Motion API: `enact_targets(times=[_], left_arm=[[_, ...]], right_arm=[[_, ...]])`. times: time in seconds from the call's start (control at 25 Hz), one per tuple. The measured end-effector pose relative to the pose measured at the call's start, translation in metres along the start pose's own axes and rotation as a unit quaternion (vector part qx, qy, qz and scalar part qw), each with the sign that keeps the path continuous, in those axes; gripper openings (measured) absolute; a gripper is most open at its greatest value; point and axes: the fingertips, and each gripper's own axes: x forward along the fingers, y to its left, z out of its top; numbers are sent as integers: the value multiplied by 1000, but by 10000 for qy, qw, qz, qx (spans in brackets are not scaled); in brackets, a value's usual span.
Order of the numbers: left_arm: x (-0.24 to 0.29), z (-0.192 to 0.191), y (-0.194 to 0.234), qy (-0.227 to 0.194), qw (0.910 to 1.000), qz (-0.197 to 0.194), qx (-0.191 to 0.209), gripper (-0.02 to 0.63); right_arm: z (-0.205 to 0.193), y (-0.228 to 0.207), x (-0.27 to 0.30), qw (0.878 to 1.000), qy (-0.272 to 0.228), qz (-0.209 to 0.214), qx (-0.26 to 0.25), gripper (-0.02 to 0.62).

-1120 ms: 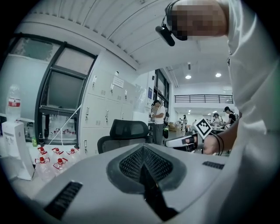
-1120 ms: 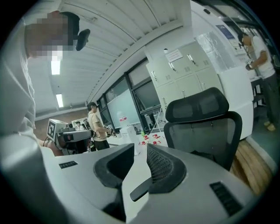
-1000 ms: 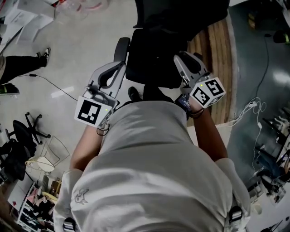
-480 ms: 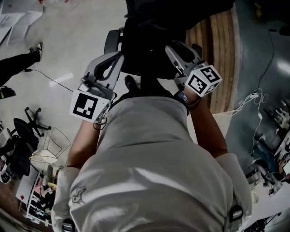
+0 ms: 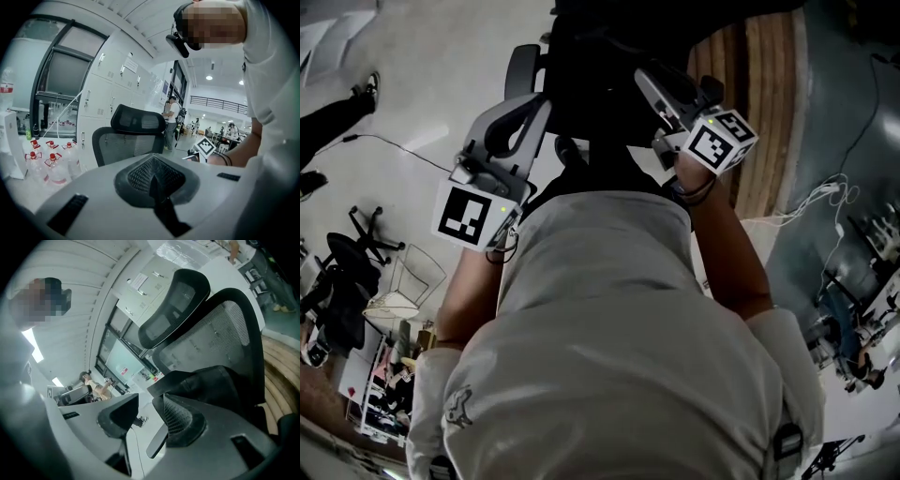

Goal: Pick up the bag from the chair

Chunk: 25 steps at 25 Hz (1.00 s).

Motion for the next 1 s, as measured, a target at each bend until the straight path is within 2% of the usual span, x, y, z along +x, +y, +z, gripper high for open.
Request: enact_targets(times=[0.16, 0.32, 0.72, 1.0], left_arm=[[11, -5, 1, 85, 10000, -15, -10, 7], [19, -15, 9, 182, 9997, 116, -144, 8], [37, -24, 26, 208, 9989, 252, -335, 6], [33, -23, 27, 233, 9984, 364, -369, 8]], right_arm=[[-1, -12, 9, 9997, -27, 86, 232, 166], [3, -14, 19, 9974, -214, 346, 591, 167], [27, -22, 47, 9941, -364, 759, 688, 169], [33, -19, 56, 9897, -364, 970, 984, 167]])
